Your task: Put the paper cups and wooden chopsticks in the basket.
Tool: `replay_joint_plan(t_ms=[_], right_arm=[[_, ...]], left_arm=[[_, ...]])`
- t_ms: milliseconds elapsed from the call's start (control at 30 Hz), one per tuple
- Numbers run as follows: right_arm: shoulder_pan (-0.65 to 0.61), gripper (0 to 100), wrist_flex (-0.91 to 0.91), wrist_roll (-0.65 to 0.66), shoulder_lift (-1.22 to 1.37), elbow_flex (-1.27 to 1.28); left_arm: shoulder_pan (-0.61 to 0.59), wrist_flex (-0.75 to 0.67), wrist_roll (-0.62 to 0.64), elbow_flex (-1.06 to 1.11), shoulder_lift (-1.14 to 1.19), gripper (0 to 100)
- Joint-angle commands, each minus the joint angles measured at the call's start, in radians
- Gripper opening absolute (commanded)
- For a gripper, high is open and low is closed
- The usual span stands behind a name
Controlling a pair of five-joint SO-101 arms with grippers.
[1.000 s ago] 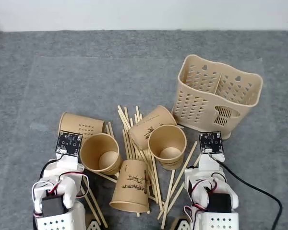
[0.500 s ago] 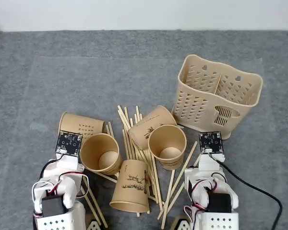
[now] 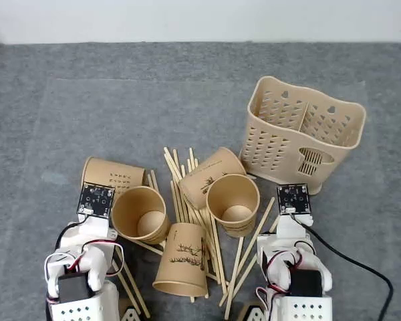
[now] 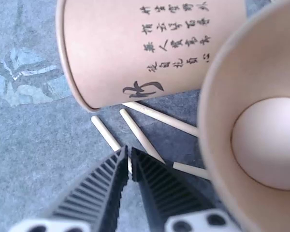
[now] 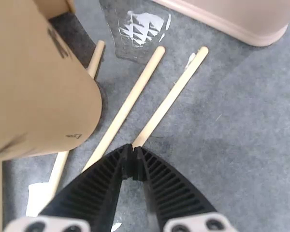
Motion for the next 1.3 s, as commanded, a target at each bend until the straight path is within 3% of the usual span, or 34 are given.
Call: replay_joint_plan(t_ms=[0, 800, 1267], right_arm=[[0.008, 0.9, 0.008, -0.005, -0.016, 0.012], [0.001, 1.2, 0.019, 0.000, -0.016, -0.003], [-0.061, 2.0, -0.071, -0.005, -0.010, -0.430]], left_arm=[[-0.002, 0.005, 0.008, -0.007, -0.014, 2], [-0.002, 0.005, 0.008, -0.007, -0.014, 2], [-0.002, 0.005, 0.008, -0.007, -0.014, 2]])
